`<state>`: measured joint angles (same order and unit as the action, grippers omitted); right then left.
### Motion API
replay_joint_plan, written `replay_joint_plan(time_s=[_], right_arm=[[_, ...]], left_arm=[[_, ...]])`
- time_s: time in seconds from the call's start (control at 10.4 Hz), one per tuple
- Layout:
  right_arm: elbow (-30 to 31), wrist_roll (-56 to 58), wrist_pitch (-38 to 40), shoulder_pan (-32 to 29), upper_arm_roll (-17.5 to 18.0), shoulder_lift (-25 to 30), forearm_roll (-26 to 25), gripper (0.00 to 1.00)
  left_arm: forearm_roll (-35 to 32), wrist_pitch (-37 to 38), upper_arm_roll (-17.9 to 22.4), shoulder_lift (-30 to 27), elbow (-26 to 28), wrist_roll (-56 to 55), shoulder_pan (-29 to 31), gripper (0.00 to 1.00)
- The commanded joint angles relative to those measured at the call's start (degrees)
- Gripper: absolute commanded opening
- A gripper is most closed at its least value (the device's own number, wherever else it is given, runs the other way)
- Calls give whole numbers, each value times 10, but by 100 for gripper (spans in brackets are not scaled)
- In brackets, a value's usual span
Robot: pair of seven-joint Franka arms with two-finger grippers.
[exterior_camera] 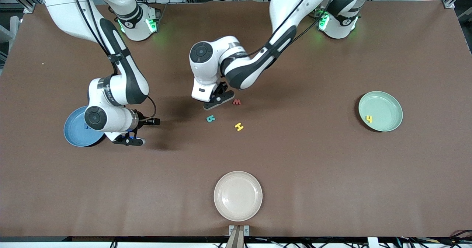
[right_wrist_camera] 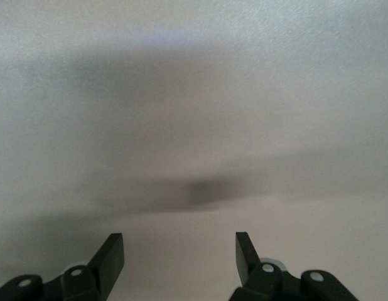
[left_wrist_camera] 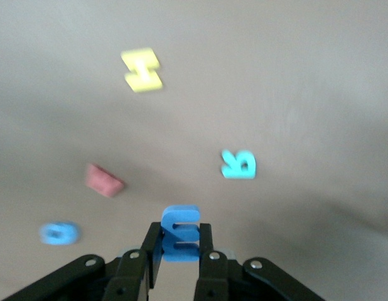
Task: Sort uppercase to blue plate, lowercase to green plate
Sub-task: 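Carry the e to the green plate while the right gripper reaches the H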
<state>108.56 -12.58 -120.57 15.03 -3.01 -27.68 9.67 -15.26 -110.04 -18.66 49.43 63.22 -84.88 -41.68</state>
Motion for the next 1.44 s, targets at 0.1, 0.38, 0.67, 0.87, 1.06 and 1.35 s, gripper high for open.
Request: replay_joint_plan(time_s=[0.1,0.38,0.67,0.87,1.06,1.35], right_arm=[[-1,-89,-18,6,46,-6,6,80],[-2,-215,-69,33,91,-22,6,80],[-38,-348,-94,74,118,-51,6,80],[-73,-452,-91,98,137,-68,5,80],[-114,-531,-92,131,141,-96,5,80],[-174,-612,-93,163,141,-140,0,80]], left_arm=[[13,122,-1,-137,40,226,117,0],[13,218,-1,-190,46,446,229,0],[11,244,-1,-230,108,616,355,0],[11,194,-30,-279,200,673,440,0],[13,95,-64,-348,332,749,539,0],[27,56,-91,-384,412,751,596,0]])
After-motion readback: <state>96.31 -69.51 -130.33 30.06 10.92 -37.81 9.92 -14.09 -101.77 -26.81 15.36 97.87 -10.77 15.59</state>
